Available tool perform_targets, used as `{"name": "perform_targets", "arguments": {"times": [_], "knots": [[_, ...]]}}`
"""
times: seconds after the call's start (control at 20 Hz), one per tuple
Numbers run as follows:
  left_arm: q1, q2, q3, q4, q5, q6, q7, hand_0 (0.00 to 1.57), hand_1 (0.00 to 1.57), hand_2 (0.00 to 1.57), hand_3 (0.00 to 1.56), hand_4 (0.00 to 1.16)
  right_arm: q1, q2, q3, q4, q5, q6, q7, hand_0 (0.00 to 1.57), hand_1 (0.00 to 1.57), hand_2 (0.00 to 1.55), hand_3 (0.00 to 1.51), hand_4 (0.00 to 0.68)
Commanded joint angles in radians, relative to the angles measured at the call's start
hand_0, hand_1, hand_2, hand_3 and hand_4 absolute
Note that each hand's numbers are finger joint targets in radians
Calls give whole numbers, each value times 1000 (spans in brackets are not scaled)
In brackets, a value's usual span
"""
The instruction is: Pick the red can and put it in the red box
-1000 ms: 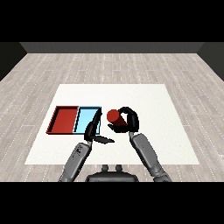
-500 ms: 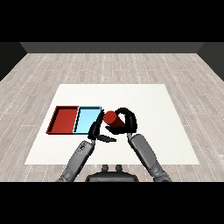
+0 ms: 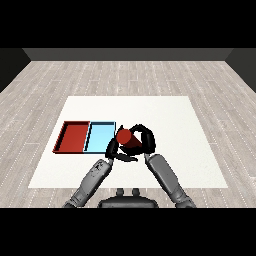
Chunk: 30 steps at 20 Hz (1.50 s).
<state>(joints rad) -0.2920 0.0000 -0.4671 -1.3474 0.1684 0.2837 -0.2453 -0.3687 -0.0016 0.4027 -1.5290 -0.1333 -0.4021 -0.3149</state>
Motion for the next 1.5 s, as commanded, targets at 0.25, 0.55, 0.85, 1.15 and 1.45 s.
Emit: {"name": "perform_targets", "arguments": {"times": [0.25, 0.55, 0.85, 1.15, 1.45], "knots": [[14, 0, -46, 5, 41, 7, -35, 0, 0, 0, 0, 0, -23, 2, 69, 7, -91, -61, -21, 1496, 1496, 1444, 1405, 640], [-44, 0, -35, 133, 117, -31, -123, 0, 0, 0, 0, 0, -26, 2, 77, -33, -89, -49, 4, 1513, 1513, 1456, 1422, 656], [30, 2, -56, -14, 56, -30, -32, 0, 0, 0, 0, 0, -28, 1, 147, -46, -83, -115, 13, 1520, 1520, 1459, 1405, 646], [-5, 1, -98, 24, 234, 239, -79, 1447, 1447, 1478, 1424, 1113, -120, 1, 138, 62, -147, -125, -32, 1560, 1560, 1467, 1397, 654], [-116, 1, -58, 139, 214, 229, -45, 1571, 1571, 1564, 1484, 1116, -44, 1, 195, 24, -137, -150, -57, 1492, 1492, 1442, 1388, 651]]}}
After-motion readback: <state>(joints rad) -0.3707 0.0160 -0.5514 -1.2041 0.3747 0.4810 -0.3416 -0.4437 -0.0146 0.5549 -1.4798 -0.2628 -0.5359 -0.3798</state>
